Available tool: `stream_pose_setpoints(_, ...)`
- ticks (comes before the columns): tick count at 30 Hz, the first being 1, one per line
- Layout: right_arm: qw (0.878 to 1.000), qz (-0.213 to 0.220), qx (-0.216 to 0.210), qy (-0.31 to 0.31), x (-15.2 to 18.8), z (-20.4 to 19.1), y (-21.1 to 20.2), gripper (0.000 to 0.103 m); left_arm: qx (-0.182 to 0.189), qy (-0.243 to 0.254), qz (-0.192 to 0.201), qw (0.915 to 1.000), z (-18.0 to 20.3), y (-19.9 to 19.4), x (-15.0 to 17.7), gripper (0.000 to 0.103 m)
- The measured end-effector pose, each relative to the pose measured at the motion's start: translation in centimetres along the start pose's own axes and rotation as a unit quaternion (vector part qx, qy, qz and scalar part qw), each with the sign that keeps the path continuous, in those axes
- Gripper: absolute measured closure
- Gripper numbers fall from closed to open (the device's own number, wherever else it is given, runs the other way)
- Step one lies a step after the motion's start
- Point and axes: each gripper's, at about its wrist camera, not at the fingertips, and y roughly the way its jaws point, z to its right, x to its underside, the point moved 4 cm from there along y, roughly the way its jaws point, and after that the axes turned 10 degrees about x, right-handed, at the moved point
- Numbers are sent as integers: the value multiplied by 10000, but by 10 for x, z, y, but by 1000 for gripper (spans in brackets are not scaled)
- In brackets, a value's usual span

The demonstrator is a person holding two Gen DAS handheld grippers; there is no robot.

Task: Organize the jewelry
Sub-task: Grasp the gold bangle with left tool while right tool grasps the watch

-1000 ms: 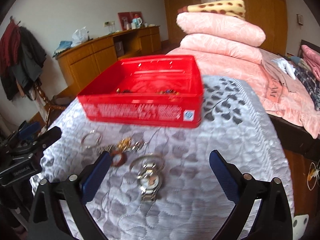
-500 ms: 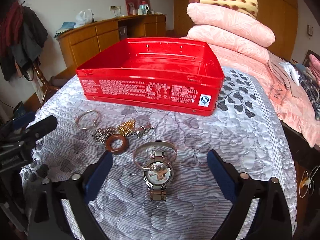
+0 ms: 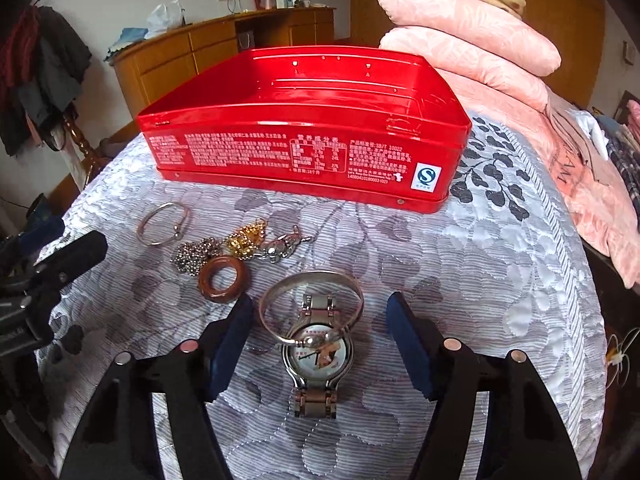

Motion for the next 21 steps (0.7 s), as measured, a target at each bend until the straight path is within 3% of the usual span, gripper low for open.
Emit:
stream_pose_setpoints(3,9999,30,-107,59,0,2,-1,54,-12,16,-19,10000,1,1,0,6)
stream_pose_setpoints(21,9975,286,-358,546,-6,33,-9,55,96,381,-532,9978,25,44,-13,6)
